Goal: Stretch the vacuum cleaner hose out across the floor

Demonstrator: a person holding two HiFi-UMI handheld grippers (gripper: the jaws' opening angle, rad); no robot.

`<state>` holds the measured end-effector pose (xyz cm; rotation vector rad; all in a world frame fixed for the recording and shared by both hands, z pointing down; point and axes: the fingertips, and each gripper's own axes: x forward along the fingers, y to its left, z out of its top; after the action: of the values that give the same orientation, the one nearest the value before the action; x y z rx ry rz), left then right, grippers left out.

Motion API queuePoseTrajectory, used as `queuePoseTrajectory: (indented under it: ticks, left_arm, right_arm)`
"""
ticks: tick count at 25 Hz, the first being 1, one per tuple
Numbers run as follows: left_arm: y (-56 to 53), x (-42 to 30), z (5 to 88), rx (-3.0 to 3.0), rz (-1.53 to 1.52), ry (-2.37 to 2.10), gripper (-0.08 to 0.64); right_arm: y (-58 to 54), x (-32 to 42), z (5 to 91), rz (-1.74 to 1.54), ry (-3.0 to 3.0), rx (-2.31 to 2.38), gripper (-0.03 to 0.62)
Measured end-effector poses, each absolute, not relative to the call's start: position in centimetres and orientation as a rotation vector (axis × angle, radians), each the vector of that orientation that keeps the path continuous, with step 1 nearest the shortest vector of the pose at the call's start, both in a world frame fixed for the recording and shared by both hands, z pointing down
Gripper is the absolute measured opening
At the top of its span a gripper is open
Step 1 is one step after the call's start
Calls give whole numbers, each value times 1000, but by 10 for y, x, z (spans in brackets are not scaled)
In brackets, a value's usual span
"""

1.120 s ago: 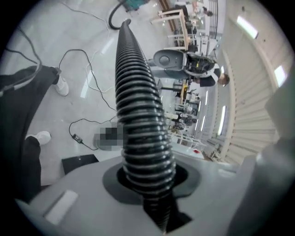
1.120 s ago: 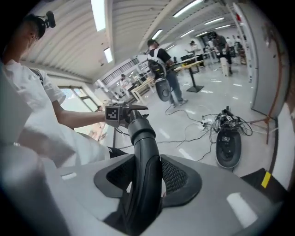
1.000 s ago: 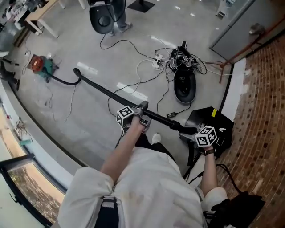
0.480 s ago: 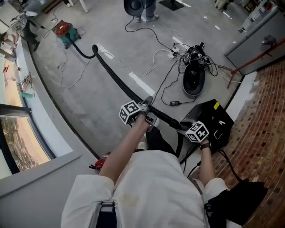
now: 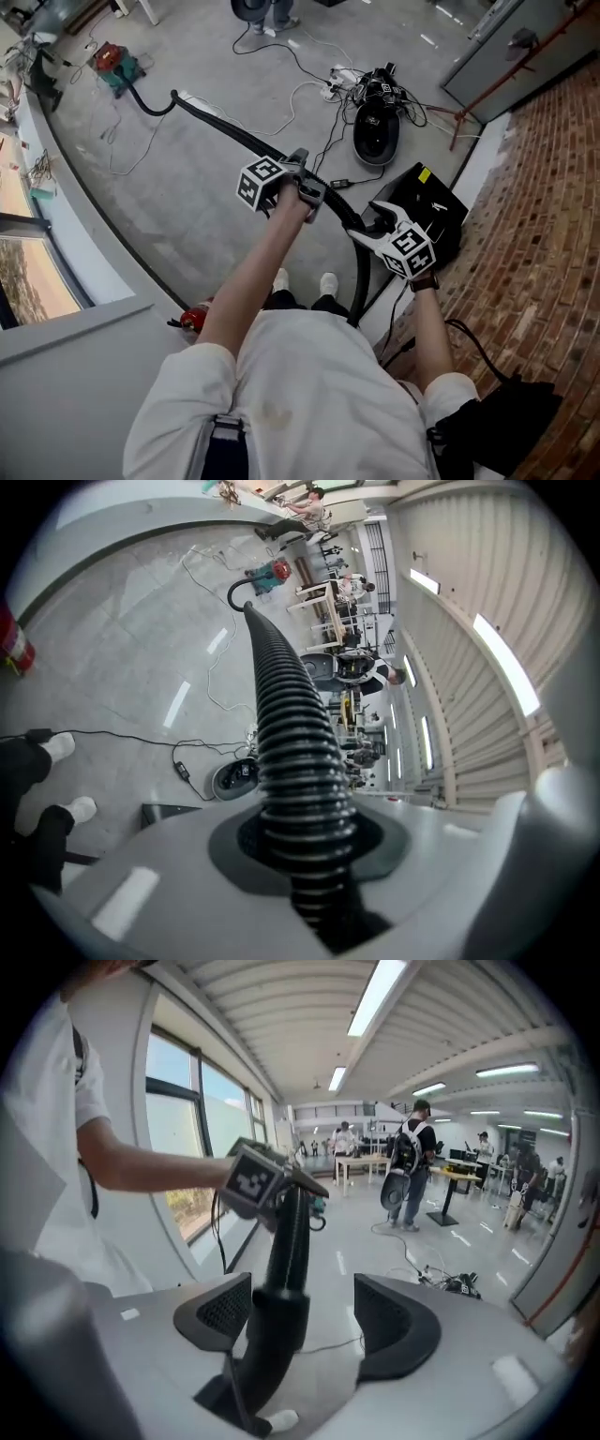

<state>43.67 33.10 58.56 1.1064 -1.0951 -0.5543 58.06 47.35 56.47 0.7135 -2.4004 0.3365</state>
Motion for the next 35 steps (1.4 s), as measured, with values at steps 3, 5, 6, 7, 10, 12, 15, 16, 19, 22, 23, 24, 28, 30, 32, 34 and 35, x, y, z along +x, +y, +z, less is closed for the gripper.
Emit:
queuePoseTrajectory:
  ticks: [3,5,6,7,10,12,15,16,19,22,23,24,28,30,32,34,35]
  left_arm:
    - [344,471,578,1126,-532,-1092,106]
    - [347,488,576,1149,-516,-1088,109]
    - [342,492,571,1176,-507,-1090,112]
    - [337,495,565,1212,-498,-1085,120]
    - [325,506,548,1295,-548,-954,152]
    - [320,508,538,1339,-621,-817,195]
    - [333,510,544,1399,-639,-729,237]
    - [340,510,552,1383,-654,-710,272]
    - [365,509,589,1259,-721,-651,342]
    - [390,520,627,1178,-687,-636,376]
    - [397,524,634,1158,-696,-616,387]
    - [402,528,636,1137,-736,-577,419]
    - [403,534,615,1141,-891,-391,415]
    - [402,542,594,1221,-866,-311,388]
    - [402,551,582,1272,-805,-279,247]
    - [403,559,579,1264,-749,-288,227]
    - [404,561,578,1255,-732,-297,219]
  right_arm:
    - [469,566,561,264,-2371,718,341]
    - [471,561,579,226,-2288,704,308]
    - [467,559,586,251,-2270,722,254]
    - [463,558,590,327,-2283,742,203]
    - [460,551,572,935,-2496,606,138]
    - [455,544,536,1489,-2600,393,140]
    - [438,549,518,1913,-2502,364,144]
    - [435,552,520,2017,-2433,385,146]
    - [448,552,533,2178,-2258,373,163]
    - [478,540,538,2117,-2223,336,163]
    - [486,536,538,2114,-2220,328,163]
    - [493,534,538,2106,-2220,324,164]
    - [513,531,544,1900,-2243,342,164]
    - [520,527,541,1894,-2249,324,169]
    - [522,527,537,1977,-2259,298,170]
    - [523,532,537,2004,-2276,287,173]
    - [524,535,538,1992,-2284,282,175]
